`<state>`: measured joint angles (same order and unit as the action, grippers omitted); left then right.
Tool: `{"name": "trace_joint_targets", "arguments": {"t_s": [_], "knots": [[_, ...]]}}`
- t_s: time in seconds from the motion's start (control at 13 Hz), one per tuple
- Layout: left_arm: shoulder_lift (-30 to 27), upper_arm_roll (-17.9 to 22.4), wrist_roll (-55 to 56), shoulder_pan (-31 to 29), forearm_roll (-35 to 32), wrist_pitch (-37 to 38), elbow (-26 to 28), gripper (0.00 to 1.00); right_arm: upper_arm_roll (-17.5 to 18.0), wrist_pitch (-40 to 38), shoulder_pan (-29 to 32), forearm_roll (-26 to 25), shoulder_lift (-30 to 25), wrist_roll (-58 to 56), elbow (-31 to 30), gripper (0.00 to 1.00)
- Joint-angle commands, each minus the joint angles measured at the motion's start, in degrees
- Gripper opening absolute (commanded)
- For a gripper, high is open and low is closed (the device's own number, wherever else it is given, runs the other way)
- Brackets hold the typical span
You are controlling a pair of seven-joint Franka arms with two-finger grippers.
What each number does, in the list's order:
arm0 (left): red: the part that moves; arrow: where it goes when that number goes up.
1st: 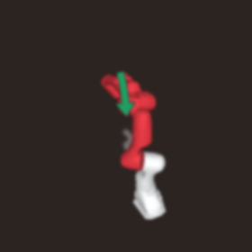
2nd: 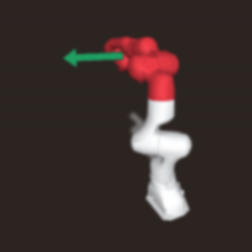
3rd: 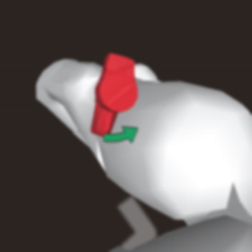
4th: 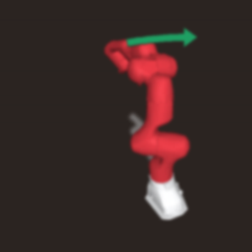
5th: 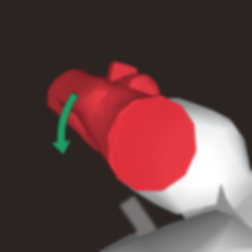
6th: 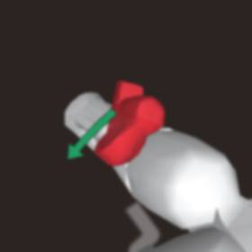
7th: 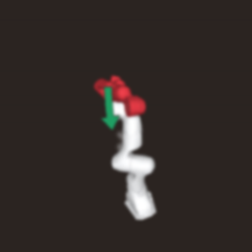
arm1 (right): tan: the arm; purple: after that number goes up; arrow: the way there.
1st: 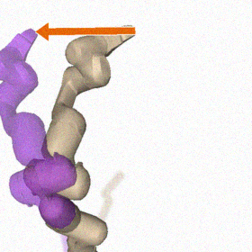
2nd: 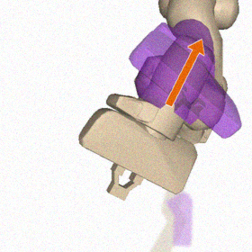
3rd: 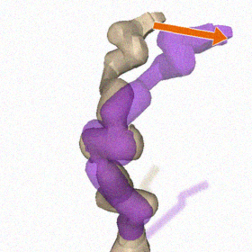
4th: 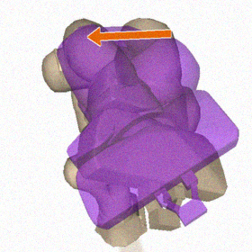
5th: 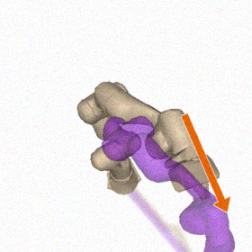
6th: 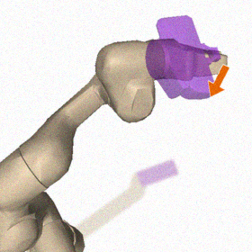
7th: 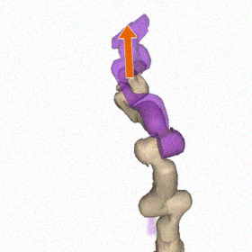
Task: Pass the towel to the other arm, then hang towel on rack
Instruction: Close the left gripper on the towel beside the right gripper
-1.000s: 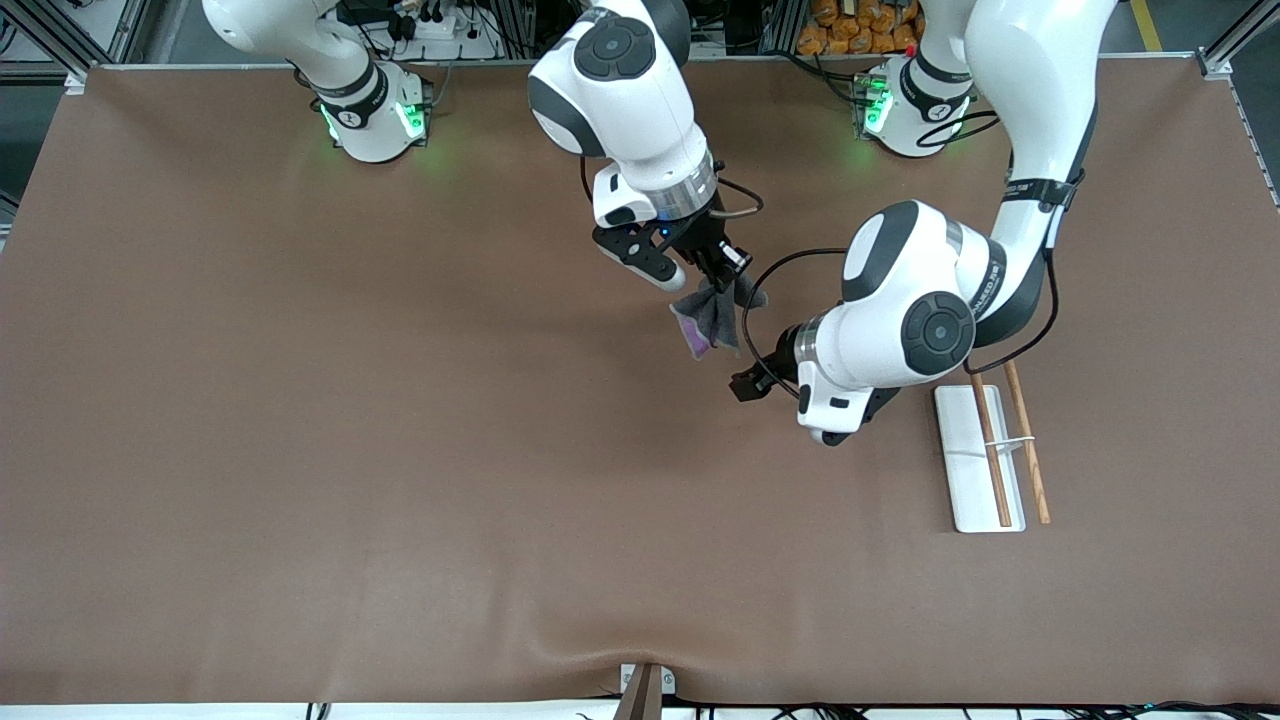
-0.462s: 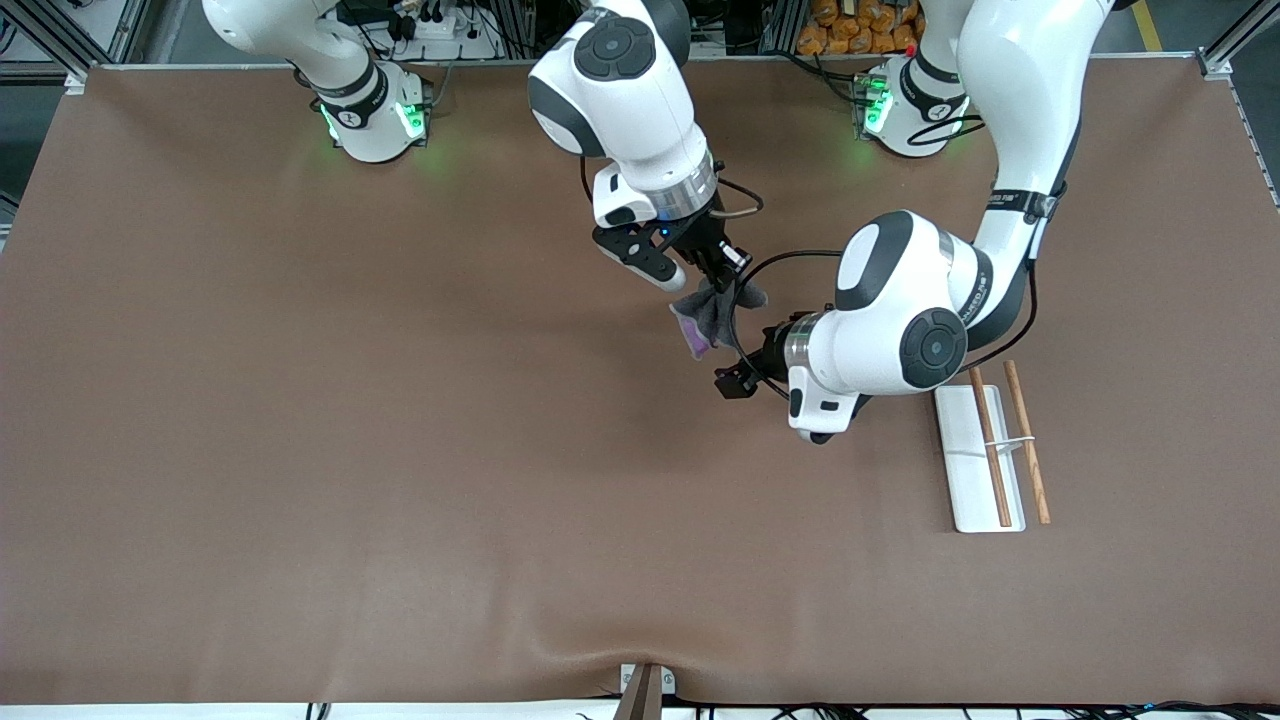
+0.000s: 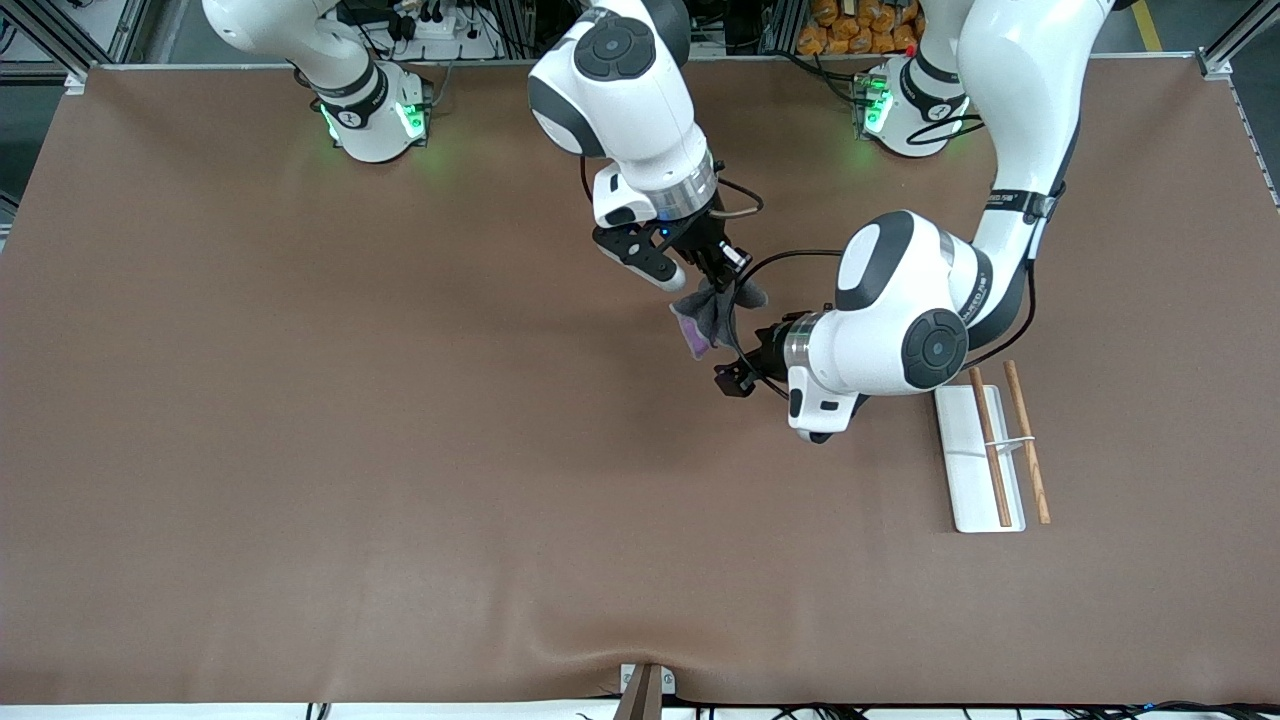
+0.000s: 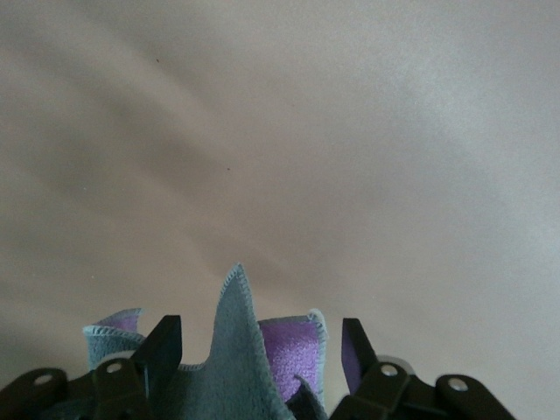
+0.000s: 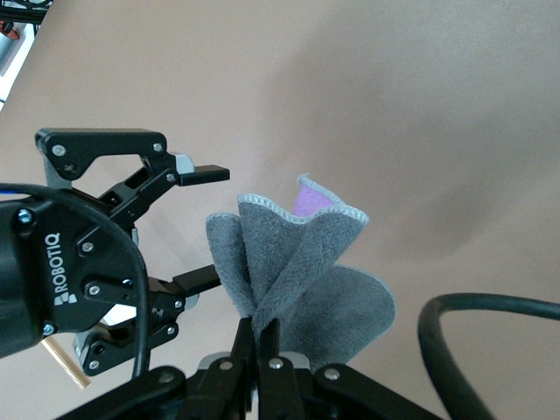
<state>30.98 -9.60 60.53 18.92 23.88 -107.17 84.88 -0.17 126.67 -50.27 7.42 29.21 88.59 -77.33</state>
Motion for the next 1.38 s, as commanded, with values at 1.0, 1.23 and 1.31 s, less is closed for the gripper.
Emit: {"name": "trace_joint_targets", "arguments": {"t_s": [1.0,1.23,1.31], "knots": [[0.4,0.1,3.6,1.0,1.2,3.6,-0.3,0.13,-0.7,-0.5,-0.8,0.1,0.9,0.9,1.7,0.0],[0.2,0.1,3.5,0.7,1.0,3.6,-0.7,0.0,-0.7,-0.5,-0.8,0.1,0.9,0.9,1.7,0.0],[0.0,0.2,3.4,0.5,1.0,3.6,-0.7,0.0,-0.7,-0.5,-0.8,0.1,0.9,0.9,1.7,0.0]]}}
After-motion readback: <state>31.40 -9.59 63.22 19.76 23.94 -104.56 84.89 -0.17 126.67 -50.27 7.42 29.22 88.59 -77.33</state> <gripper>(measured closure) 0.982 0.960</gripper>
